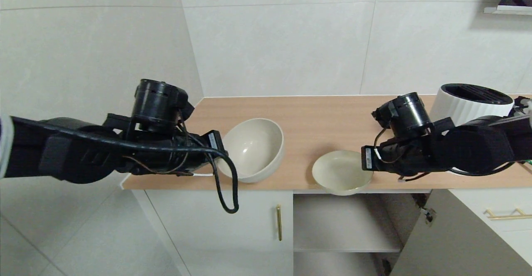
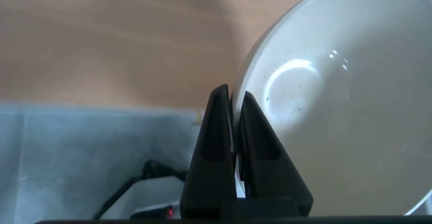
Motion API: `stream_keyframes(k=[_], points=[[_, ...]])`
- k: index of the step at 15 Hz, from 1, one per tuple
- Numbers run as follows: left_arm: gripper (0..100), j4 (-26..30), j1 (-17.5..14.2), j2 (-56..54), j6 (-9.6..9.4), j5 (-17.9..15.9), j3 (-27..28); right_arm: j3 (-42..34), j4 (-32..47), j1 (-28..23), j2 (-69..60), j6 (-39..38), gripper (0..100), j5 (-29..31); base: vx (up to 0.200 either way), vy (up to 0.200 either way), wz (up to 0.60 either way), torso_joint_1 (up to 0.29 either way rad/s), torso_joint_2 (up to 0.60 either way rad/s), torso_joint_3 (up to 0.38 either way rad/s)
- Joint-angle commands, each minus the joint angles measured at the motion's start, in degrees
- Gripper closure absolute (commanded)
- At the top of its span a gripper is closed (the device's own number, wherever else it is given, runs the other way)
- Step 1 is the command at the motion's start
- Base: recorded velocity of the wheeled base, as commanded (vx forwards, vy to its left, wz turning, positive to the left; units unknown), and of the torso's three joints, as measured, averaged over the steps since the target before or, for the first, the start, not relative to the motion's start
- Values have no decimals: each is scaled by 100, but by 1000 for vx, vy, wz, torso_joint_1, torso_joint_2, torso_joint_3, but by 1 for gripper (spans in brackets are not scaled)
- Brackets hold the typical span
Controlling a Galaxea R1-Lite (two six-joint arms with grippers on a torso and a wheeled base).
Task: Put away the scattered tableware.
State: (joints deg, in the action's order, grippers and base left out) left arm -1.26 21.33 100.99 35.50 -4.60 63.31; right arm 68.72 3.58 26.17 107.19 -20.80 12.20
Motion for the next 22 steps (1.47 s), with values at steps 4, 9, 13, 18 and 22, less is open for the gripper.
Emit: stream_keyframes(k=[4,9,13,18,22], points=[[100,-305,-59,-1283,-500,-331,-1347,-412,521,-86,-1095,14,100,-895,0,0,0,0,0,0],[100,-358,-33,-1072,-500,-525,-1365,-491,512,-156,-1201,23,100,-1088,0,0,0,0,0,0],[100,-367,-33,-923,-491,-525,-1347,-491,512,-156,-1157,32,100,-1062,-100,0,0,0,-1,0],[100,-367,-33,-826,-509,-490,-1347,-561,503,-156,-1060,190,100,-1062,-40,0,0,1,0,0],[100,-367,-24,-800,-509,-525,-1347,-570,503,-156,-955,269,100,-1053,0,0,0,0,0,0]])
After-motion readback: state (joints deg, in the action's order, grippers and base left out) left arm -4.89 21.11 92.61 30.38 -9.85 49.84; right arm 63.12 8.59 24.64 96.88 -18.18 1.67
